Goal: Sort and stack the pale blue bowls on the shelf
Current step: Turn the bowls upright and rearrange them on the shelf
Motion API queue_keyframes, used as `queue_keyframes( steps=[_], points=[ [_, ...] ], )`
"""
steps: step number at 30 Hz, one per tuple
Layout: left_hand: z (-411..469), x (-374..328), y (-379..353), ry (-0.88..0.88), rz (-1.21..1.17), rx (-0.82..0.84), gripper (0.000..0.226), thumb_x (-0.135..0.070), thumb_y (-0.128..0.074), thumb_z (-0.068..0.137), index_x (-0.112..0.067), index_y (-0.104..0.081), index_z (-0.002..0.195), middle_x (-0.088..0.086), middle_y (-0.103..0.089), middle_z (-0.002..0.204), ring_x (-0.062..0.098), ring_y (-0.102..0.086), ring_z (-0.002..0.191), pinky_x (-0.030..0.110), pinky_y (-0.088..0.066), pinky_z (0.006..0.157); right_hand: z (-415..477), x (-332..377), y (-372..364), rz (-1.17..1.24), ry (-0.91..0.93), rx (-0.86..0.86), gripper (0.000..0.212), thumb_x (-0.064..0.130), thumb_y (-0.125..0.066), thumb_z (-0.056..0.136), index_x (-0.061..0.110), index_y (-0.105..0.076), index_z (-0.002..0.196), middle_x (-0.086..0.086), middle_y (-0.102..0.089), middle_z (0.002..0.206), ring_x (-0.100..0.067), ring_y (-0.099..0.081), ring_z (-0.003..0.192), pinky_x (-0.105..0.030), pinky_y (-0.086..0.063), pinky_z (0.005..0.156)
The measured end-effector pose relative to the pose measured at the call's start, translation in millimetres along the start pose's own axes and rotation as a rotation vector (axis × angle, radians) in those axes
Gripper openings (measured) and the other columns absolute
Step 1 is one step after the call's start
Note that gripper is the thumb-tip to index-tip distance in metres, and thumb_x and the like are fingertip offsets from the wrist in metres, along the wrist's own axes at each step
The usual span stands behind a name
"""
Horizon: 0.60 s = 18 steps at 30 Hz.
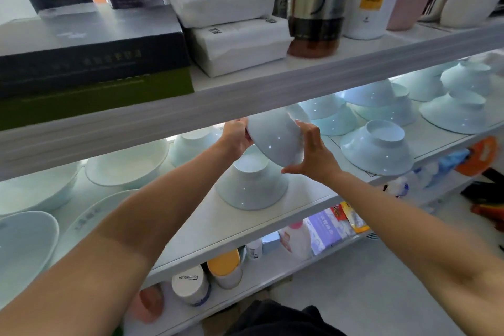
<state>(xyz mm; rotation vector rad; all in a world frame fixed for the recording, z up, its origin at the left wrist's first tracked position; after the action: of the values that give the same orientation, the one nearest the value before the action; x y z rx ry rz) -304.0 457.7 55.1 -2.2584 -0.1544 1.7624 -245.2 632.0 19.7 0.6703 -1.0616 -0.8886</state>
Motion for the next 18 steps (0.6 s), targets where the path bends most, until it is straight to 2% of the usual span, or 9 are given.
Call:
queue_keyframes(
  steps=[3, 5, 7, 9, 10, 12, 14, 16, 18],
  points=[
    [0, 3, -19, -0.018, 0.097, 0.045, 0.035, -0.010, -0.029, 0.103, -0.011, -0.053, 0.078, 0.006, -0.051, 0.072, 0.016, -0.047, 0.060, 0.026, -0.049, 0.055, -14, -7, 1, 0.063, -0.065, -0.010, 0.111, 0.037, -0.091, 0.051, 0.039, -0.007, 0.123, -0.002, -0.016, 0.133, -0.029, -0.042, 0.122, -0.048, -0.055, 0.080],
    [-1, 4, -34, -0.042, 0.201, 0.106, 0.034, -0.013, -0.030, 0.104, -0.012, -0.052, 0.078, 0.005, -0.048, 0.070, 0.014, -0.046, 0.059, 0.023, -0.051, 0.051, -21, -18, -3, 0.126, -0.169, -0.002, 0.120, 0.034, -0.091, 0.051, 0.023, -0.001, 0.130, -0.005, -0.016, 0.134, -0.026, -0.038, 0.124, -0.046, -0.051, 0.088],
    [-2, 4, -50, -0.078, 0.306, 0.165, 0.033, -0.013, -0.033, 0.103, -0.015, -0.052, 0.077, 0.005, -0.052, 0.071, 0.015, -0.051, 0.062, 0.027, -0.054, 0.058, -29, -29, -9, 0.188, -0.291, 0.031, 0.119, 0.033, -0.090, 0.055, 0.011, -0.007, 0.138, -0.008, -0.019, 0.137, -0.022, -0.036, 0.126, -0.038, -0.045, 0.095],
    [-4, 2, -65, -0.141, 0.416, 0.206, 0.033, -0.012, -0.036, 0.102, -0.018, -0.052, 0.073, 0.004, -0.053, 0.071, 0.015, -0.053, 0.063, 0.031, -0.053, 0.065, -35, -37, -12, 0.261, -0.385, 0.046, 0.110, 0.032, -0.086, 0.062, 0.006, -0.013, 0.139, -0.008, -0.023, 0.137, -0.021, -0.036, 0.127, -0.034, -0.041, 0.099],
    [-5, 0, -73, -0.200, 0.496, 0.222, 0.034, -0.011, -0.038, 0.100, -0.019, -0.048, 0.069, 0.002, -0.050, 0.068, 0.014, -0.050, 0.061, 0.029, -0.050, 0.063, -36, -40, -13, 0.313, -0.421, 0.034, 0.104, 0.031, -0.085, 0.064, 0.006, -0.016, 0.139, -0.008, -0.028, 0.135, -0.022, -0.038, 0.126, -0.033, -0.041, 0.100],
    [-8, -3, -90, -0.358, 0.723, 0.266, 0.038, -0.004, -0.040, 0.097, -0.019, -0.034, 0.062, -0.003, -0.038, 0.063, 0.013, -0.038, 0.059, 0.024, -0.038, 0.055, -36, -40, -9, 0.422, -0.484, -0.024, 0.092, 0.026, -0.084, 0.067, 0.003, -0.027, 0.135, -0.004, -0.042, 0.120, -0.023, -0.045, 0.117, -0.026, -0.042, 0.095],
    [-15, 4, -107, -0.490, 0.988, 0.377, 0.040, 0.004, -0.042, 0.091, -0.021, -0.027, 0.063, -0.004, -0.034, 0.063, 0.017, -0.033, 0.066, 0.026, -0.032, 0.058, -35, -43, -5, 0.517, -0.565, -0.062, 0.089, 0.022, -0.084, 0.068, 0.003, -0.030, 0.135, 0.001, -0.045, 0.114, -0.020, -0.046, 0.114, -0.021, -0.037, 0.089],
    [-20, 17, -118, -0.572, 1.201, 0.488, 0.032, 0.003, -0.044, 0.087, -0.019, -0.031, 0.069, 0.004, -0.041, 0.069, 0.020, -0.034, 0.072, 0.028, -0.031, 0.065, -36, -53, -5, 0.615, -0.628, -0.047, 0.087, 0.022, -0.083, 0.070, 0.006, -0.032, 0.139, 0.001, -0.044, 0.116, -0.016, -0.046, 0.111, -0.022, -0.036, 0.087],
    [-21, 26, -121, -0.587, 1.333, 0.528, 0.017, -0.003, -0.045, 0.090, -0.013, -0.035, 0.080, 0.011, -0.048, 0.078, 0.024, -0.038, 0.071, 0.031, -0.034, 0.066, -42, -63, -6, 0.693, -0.679, 0.006, 0.072, 0.021, -0.081, 0.072, 0.008, -0.045, 0.132, -0.003, -0.054, 0.114, -0.016, -0.051, 0.103, -0.025, -0.039, 0.082]
  ],
)
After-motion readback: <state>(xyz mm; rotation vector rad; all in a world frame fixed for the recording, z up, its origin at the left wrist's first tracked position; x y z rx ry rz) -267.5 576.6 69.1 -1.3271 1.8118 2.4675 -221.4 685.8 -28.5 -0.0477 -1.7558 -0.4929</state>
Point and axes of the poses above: each hand's wrist, its own z-axis towards the middle knuckle, its own y-axis out of the back of the hand, x = y × z, the point moved 5 cm from there along z, towards the middle knuckle
